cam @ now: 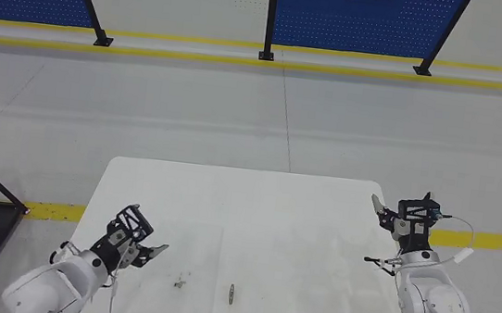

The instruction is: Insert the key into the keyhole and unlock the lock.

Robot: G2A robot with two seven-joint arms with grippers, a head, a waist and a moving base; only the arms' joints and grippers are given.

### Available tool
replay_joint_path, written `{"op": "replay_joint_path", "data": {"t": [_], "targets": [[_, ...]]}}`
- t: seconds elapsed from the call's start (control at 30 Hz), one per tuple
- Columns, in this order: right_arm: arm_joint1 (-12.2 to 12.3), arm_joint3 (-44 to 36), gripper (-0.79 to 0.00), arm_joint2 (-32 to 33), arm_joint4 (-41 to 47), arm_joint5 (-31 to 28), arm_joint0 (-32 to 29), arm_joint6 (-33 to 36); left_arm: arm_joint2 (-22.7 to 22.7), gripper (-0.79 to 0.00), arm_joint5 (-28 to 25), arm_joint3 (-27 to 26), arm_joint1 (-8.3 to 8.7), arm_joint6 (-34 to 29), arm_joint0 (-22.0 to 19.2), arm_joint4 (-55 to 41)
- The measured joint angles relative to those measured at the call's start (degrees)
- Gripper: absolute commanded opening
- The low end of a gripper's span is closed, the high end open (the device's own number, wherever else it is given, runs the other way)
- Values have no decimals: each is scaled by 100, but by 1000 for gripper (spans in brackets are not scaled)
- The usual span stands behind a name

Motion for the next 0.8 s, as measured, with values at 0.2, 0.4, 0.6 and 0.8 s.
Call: {"op": "replay_joint_path", "data": {"t": [0.2, 0.4, 0.6, 0.8], "targets": [[0, 0, 0, 0, 0, 0, 0, 0, 530, 0, 227, -418, -45, -1521, 476, -477], [0, 0, 0, 0, 0, 0, 0, 0, 594, 0, 247, -434, -47, -1685, 473, -531], [0, 0, 0, 0, 0, 0, 0, 0, 594, 0, 246, -434, -47, -1685, 473, -531], [0, 0, 0, 0, 0, 0, 0, 0, 594, 0, 246, -434, -47, -1685, 473, -531]]}}
